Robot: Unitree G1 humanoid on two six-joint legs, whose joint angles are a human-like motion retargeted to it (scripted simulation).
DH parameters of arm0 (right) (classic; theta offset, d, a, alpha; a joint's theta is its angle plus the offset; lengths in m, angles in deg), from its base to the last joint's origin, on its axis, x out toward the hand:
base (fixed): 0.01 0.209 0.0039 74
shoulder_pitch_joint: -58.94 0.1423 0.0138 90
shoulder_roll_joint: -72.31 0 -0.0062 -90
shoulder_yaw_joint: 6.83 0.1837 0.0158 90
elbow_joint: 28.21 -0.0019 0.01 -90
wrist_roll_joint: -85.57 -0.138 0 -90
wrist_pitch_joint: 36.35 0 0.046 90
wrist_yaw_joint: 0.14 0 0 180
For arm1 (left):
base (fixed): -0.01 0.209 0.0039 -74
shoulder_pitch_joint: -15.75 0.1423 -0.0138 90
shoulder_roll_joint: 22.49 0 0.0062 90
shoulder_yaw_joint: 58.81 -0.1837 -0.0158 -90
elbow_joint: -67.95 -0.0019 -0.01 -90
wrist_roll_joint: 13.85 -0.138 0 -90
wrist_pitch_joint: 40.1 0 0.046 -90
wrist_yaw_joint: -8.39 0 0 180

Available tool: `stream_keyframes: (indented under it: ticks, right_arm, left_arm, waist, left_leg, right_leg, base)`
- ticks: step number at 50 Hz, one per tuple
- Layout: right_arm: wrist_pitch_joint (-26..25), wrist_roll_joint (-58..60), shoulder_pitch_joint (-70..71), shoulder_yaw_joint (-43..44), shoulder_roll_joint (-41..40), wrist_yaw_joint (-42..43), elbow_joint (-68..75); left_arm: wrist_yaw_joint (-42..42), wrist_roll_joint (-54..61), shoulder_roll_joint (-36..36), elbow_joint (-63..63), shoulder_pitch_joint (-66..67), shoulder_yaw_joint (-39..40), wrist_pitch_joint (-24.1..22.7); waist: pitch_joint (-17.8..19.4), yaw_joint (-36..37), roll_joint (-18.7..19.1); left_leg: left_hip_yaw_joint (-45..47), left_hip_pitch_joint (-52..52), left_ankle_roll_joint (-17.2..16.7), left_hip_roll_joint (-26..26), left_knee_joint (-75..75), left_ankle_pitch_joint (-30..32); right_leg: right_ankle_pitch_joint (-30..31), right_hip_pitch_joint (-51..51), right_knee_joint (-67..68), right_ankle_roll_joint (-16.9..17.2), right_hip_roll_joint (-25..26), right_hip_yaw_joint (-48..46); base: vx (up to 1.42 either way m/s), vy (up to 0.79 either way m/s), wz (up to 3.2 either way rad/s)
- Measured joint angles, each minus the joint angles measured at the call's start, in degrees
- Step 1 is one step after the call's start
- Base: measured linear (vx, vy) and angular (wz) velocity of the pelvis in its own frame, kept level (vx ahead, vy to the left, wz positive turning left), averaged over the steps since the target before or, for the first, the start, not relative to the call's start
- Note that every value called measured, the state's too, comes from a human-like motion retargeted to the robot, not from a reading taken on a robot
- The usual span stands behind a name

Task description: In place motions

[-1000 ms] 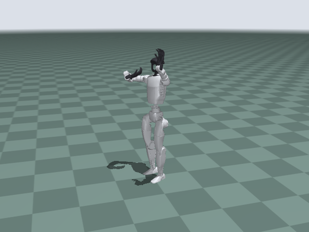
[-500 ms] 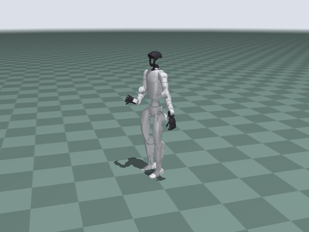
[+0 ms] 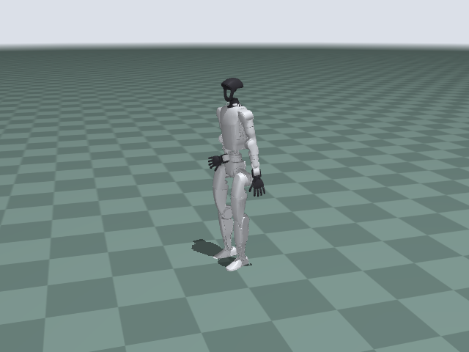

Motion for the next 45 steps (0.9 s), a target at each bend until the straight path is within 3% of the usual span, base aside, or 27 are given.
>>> stream_keyframes:
  ticks: [12, 30, 34, 38, 45]
  right_arm:
    - [0.0, 0.0, 10.3, 7.9, -0.1, 0.0, -0.7]
    - [0.0, 0.0, 1.3, 4.5, -4.0, 0.0, 0.0]
    - [0.0, 0.0, 1.1, 7.7, -3.1, 0.0, 0.0]
    - [0.0, 0.0, 4.6, 13.9, -0.1, 0.0, 0.0]
    - [0.0, 0.0, 23.3, 17.6, 4.7, 0.0, 0.0]
  left_arm:
    - [10.0, 5.2, 2.2, 0.2, -0.9, 6.6, 3.7]
    - [6.4, 3.1, 1.8, -1.6, -0.2, 1.3, 3.8]
    - [5.7, 3.1, 1.2, -2.9, 0.0, 2.9, 3.4]
    - [6.8, 4.3, -1.2, -4.5, -2.2, 3.8, 3.0]
    - [10.9, 9.0, -5.6, -2.9, -15.2, 12.9, 4.4]
  waist:
    - [-4.0, -1.1, 0.8]
    - [-3.6, 0.9, 0.7]
    - [-5.0, 2.5, 0.9]
    - [-7.1, -0.2, 1.1]
    - [-13.4, 0.5, 1.9]
  left_leg:
    - [-1.0, -0.8, -0.2, 0.1, -0.3, 0.3]
    - [-0.3, -0.5, -0.3, 0.1, -0.9, 0.1]
    - [2.9, -0.1, -0.5, 0.9, -1.0, -0.5]
    - [0.6, -0.3, -0.4, 0.3, -0.7, -0.3]
    - [0.0, -0.7, -0.2, -0.4, -1.0, -0.1]
  right_leg:
    - [-0.3, -0.3, 0.0, -0.2, 0.3, -0.6]
    - [-1.2, 0.8, -0.6, -0.2, 0.6, 0.2]
    - [-1.3, 0.1, -0.1, 0.0, 0.7, 3.4]
    - [-0.6, -0.3, -0.1, -0.4, 0.6, 0.9]
    - [-0.3, -0.8, -0.5, -0.1, 0.1, -0.1]
  base:
    - [0.00, 0.00, 0.00]
    - [-0.01, 0.01, -0.07]
    - [-0.03, 0.03, -0.66]
    - [-0.05, 0.02, 0.51]
    - [-0.02, 0.02, 0.10]
